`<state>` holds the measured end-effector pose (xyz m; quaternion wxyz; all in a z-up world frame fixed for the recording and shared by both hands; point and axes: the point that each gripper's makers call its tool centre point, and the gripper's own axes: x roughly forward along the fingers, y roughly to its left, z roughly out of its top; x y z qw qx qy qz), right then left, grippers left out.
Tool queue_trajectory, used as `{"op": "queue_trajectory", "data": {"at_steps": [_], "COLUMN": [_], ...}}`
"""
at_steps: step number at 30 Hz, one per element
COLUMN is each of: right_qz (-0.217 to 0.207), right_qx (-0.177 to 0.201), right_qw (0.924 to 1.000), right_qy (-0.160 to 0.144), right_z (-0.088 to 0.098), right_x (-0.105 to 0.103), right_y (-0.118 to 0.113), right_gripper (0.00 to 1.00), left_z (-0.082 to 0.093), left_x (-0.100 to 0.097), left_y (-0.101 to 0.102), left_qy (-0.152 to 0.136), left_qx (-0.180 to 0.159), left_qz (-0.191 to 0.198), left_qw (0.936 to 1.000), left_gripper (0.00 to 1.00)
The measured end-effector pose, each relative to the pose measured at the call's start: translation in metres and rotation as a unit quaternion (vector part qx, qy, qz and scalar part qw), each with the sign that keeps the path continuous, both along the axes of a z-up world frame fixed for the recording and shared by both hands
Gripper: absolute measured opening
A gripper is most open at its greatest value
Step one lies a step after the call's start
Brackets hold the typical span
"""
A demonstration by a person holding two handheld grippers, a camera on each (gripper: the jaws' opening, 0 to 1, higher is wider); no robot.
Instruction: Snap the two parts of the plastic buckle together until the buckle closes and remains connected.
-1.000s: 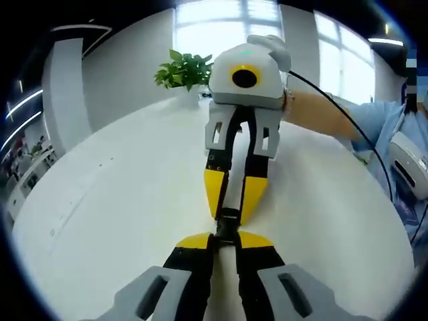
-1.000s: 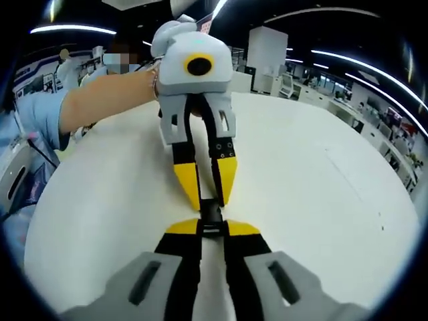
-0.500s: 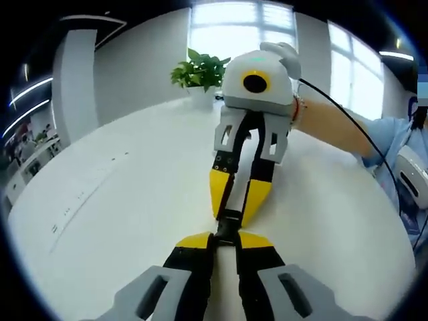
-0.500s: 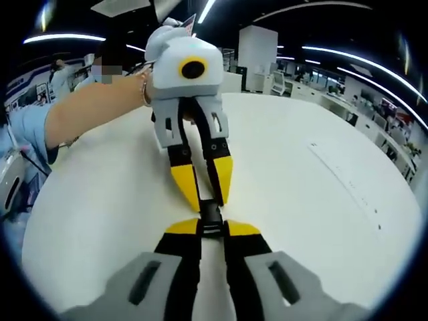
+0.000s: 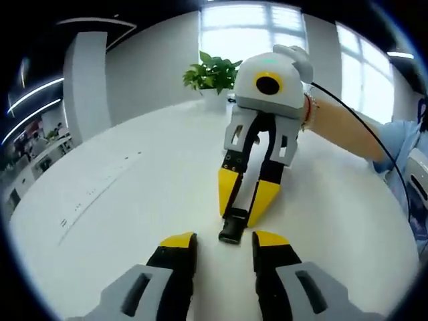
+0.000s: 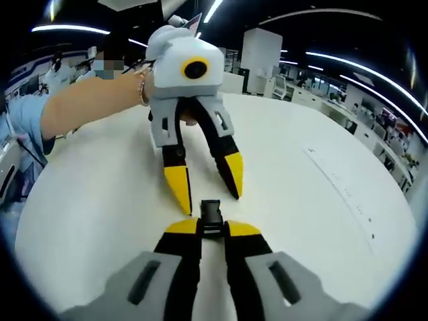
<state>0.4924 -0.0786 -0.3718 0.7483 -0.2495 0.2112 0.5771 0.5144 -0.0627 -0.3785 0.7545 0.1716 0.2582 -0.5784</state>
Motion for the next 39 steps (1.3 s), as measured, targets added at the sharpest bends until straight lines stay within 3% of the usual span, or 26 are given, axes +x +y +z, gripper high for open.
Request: {"op": "queue_trajectory", "data": {"at_steps": [2,3,8,11,14,16,19,23,26,29,31,34,36,39], "right_qz": [-0.004,-0.004,-0.007,0.0,0.001,-0.003,-0.023,-0.056,-0.072,-0.103,-0.115,-0.129,-0.148,-0.164], "right_qx": [-0.004,-0.008,-0.038,-0.059,-0.074,-0.081,-0.089,-0.113,-0.06,0.013,0.048,0.109,0.134,0.156], "right_qw": [1.0,0.9999,0.9989,0.9971,0.9946,0.994,0.9932,0.9863,0.9872,0.9787,0.9713,0.9564,0.9473,0.9353], "right_qy": [-0.002,-0.005,-0.025,-0.048,-0.072,-0.074,-0.072,-0.106,-0.129,-0.177,-0.203,-0.238,-0.25,-0.272], "right_z": [0.0,0.0,0.0,0.001,0.002,0.002,0.004,0.01,0.038,0.091,0.121,0.162,0.181,0.202], "right_x": [0.001,0.001,0.003,0.004,0.01,0.01,0.017,0.026,0.028,0.03,0.028,0.008,-0.008,-0.035], "right_y": [0.0,0.0,0.001,0.001,0.005,0.006,0.005,-0.002,0.005,0.007,0.004,-0.004,-0.015,-0.031], "right_gripper": [0.12,0.12,0.13,0.13,0.12,0.11,0.13,0.23,0.33,0.48,0.5,0.5,0.5,0.46], "left_z": [0.002,0.007,0.04,0.065,0.079,0.081,0.094,0.115,0.124,0.136,0.15,0.17,0.186,0.202], "left_x": [0.007,0.011,0.014,0.012,0.01,0.001,-0.007,-0.019,-0.023,-0.036,-0.047,-0.061,-0.076,-0.102], "left_y": [0.007,0.009,0.006,0.009,0.014,0.018,0.027,0.045,0.067,0.086,0.094,0.107,0.114,0.126], "left_qy": [-0.027,-0.056,-0.075,-0.11,-0.163,-0.16,-0.187,-0.202,-0.252,-0.272,-0.286,-0.307,-0.323,-0.313], "left_qx": [0.024,0.036,-0.002,-0.013,-0.006,-0.006,-0.017,-0.04,-0.008,-0.01,-0.032,-0.066,-0.102,-0.167], "left_qz": [0.011,0.009,0.025,0.036,0.047,0.05,0.064,0.094,0.111,0.138,0.154,0.191,0.211,0.244], "left_qw": [0.9993,0.9977,0.9969,0.9932,0.9855,0.9859,0.9801,0.974,0.9613,0.9523,0.9453,0.9301,0.9168,0.9027], "left_gripper": [0.5,0.49,0.51,0.52,0.49,0.49,0.49,0.54,0.54,0.54,0.58,0.63,0.64,0.63]}}
